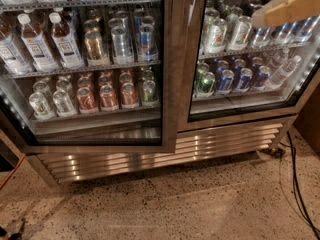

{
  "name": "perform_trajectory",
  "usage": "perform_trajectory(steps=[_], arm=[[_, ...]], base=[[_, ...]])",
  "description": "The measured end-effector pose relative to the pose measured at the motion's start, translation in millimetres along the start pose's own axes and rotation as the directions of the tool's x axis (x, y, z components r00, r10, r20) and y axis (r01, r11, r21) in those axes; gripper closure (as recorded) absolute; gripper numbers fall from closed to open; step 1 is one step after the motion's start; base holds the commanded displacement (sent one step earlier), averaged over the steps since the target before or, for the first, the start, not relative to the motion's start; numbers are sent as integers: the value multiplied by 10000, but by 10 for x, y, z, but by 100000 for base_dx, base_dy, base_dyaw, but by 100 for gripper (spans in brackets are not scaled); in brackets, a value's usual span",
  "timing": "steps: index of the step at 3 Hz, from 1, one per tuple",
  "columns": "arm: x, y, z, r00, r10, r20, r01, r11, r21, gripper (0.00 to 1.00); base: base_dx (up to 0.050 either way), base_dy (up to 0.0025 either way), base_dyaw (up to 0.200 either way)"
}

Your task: Open left fridge door

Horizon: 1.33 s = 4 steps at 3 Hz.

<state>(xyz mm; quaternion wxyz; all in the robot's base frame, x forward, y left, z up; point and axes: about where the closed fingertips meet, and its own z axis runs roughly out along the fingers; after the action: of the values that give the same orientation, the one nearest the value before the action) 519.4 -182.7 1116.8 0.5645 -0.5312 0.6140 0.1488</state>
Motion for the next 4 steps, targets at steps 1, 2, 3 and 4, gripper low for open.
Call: perform_trajectory(steps=[1,2,3,4], arm=[[27,-61,-629,9966,-36,-828,226,9731,2294,42],[392,-91,-793,9830,364,-1798,327,9296,3671,66],[448,-152,-761,9832,447,-1770,296,9177,3961,89],[507,-127,-673,9824,550,-1783,168,9257,3779,100]], base=[[0,0,0],[0,0,0],[0,0,0],[0,0,0]])
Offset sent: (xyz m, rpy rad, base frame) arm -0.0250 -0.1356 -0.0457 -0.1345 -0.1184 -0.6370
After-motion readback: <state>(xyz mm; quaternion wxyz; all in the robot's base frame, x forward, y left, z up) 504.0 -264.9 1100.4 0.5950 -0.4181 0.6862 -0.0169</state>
